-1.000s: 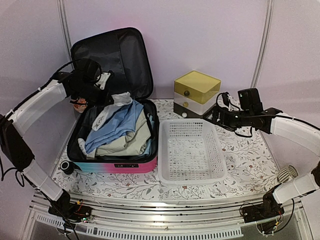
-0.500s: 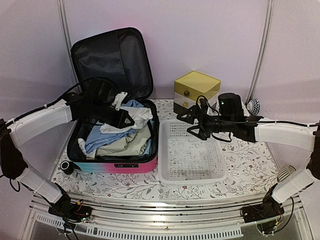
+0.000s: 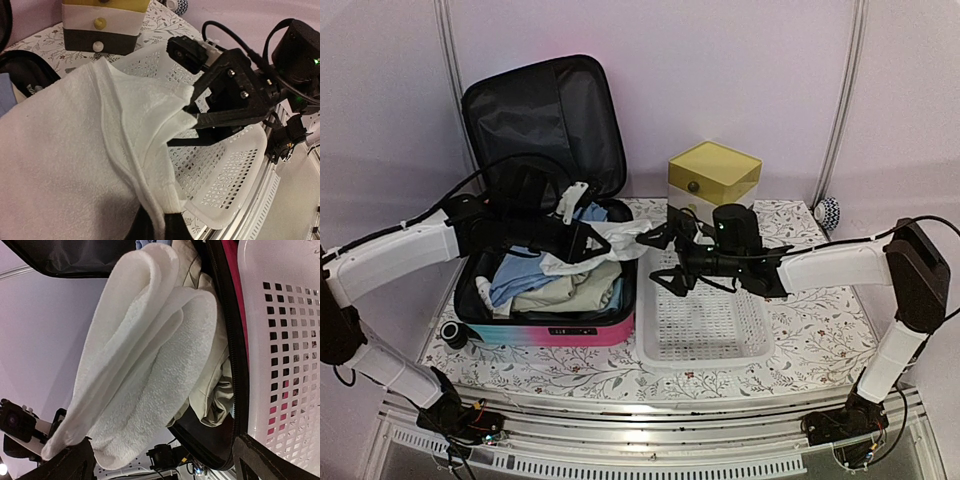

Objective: Open, take out, and arrange the luggage
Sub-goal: Pick up the clothes from the opened luggage, then place the clothes in the bin.

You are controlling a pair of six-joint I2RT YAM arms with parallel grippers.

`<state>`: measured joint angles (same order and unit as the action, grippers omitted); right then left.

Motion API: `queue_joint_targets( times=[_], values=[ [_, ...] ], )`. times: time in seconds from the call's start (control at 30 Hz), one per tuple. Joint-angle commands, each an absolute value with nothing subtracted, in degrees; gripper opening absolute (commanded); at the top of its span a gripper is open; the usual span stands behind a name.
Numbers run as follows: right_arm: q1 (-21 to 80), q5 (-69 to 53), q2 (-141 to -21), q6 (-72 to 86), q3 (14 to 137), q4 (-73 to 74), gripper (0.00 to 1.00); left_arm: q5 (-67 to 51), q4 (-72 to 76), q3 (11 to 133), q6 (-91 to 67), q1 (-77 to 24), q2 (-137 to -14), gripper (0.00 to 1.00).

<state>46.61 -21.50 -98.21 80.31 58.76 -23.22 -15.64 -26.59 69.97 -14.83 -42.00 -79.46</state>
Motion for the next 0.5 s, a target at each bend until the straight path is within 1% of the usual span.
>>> queue_joint_targets(
  times=[0.0, 0.2, 0.47],
  values=[
    [47.16, -19.95, -99.1, 86.09, 59.14, -31.54, 0.99, -17.39, -22.98, 69.72, -15.45, -44.35, -78.53, 0.0],
    [47.34, -15.39, -96.98, 91.6, 53.46, -39.75, 0.99, -18.16, -20.72, 69.6, -16.88, -46.42, -79.94, 0.0],
    [47.34, -10.37, -93.6, 97.26, 45.98, -43.3, 0.99, -17.59, -19.51, 69.52, -17.73, -48.15, -80.69, 0.0]
  ],
)
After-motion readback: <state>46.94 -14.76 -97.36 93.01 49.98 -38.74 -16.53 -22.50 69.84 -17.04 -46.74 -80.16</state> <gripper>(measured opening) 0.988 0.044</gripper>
